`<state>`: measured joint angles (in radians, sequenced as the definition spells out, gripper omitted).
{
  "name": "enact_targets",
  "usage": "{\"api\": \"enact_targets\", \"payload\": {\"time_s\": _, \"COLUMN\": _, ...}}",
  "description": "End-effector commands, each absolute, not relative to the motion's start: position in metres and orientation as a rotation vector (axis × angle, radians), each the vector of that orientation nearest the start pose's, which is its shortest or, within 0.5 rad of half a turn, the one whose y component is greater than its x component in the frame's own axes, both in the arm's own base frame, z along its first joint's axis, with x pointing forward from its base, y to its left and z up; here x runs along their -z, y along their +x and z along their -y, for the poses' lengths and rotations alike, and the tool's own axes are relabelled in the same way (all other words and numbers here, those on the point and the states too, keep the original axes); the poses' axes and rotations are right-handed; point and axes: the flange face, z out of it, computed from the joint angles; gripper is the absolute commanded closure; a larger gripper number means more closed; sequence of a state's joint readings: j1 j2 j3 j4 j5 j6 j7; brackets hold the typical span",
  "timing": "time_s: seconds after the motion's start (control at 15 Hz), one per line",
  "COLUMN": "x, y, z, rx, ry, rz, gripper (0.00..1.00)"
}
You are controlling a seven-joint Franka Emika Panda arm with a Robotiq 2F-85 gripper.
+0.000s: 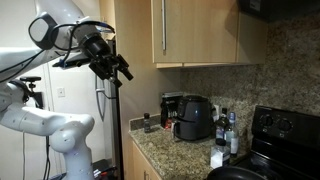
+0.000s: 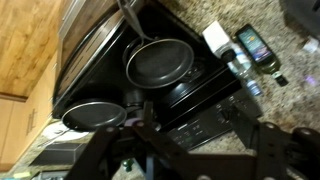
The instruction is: Open the right door on the cabinet above the air fryer
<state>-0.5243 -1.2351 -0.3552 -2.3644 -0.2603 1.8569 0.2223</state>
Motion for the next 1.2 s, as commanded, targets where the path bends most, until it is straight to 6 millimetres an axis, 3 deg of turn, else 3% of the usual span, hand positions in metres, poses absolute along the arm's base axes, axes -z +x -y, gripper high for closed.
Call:
{"api": "enact_targets", "payload": {"time_s": 0.0, "x": -0.707, "y": 0.081, "z": 0.142, "rx": 0.936, "ry": -2.769, "rz": -1.204, "gripper": 0.0}}
{"api": "enact_targets", "payload": {"time_s": 0.2, "x": -0.711, "y": 0.097, "z": 0.058, "rx": 0.775, "ry": -2.873, "rz": -0.969, "gripper": 0.0}}
{"api": "enact_targets", "payload": {"time_s": 0.27, "x": -0.71, "y": 0.094, "z": 0.092, "rx": 0.852, "ry": -2.832, "rz": -1.08, "gripper": 0.0}}
{"api": "enact_targets", "payload": {"time_s": 0.33, "x": -0.71, "y": 0.095, "z": 0.069, "rx": 0.829, "ry": -2.859, "rz": -1.03, "gripper": 0.0}}
{"api": "enact_targets", "payload": {"time_s": 0.47, "x": -0.71, "y": 0.093, "z": 0.052, "rx": 0.83, "ry": -2.881, "rz": -0.997, "gripper": 0.0}}
{"api": "enact_targets", "payload": {"time_s": 1.0, "x": -0.84, "y": 0.077, "z": 0.056, "rx": 1.519, "ry": -2.356, "rz": -1.163, "gripper": 0.0}}
{"api": "enact_targets", "payload": {"time_s": 1.07, "x": -0.814, "y": 0.068, "z": 0.047, "rx": 1.474, "ry": -2.452, "rz": -1.115, "gripper": 0.0}}
{"api": "enact_targets", "payload": {"time_s": 1.13, "x": -0.821, "y": 0.067, "z": 0.047, "rx": 1.497, "ry": -2.431, "rz": -1.119, "gripper": 0.0}}
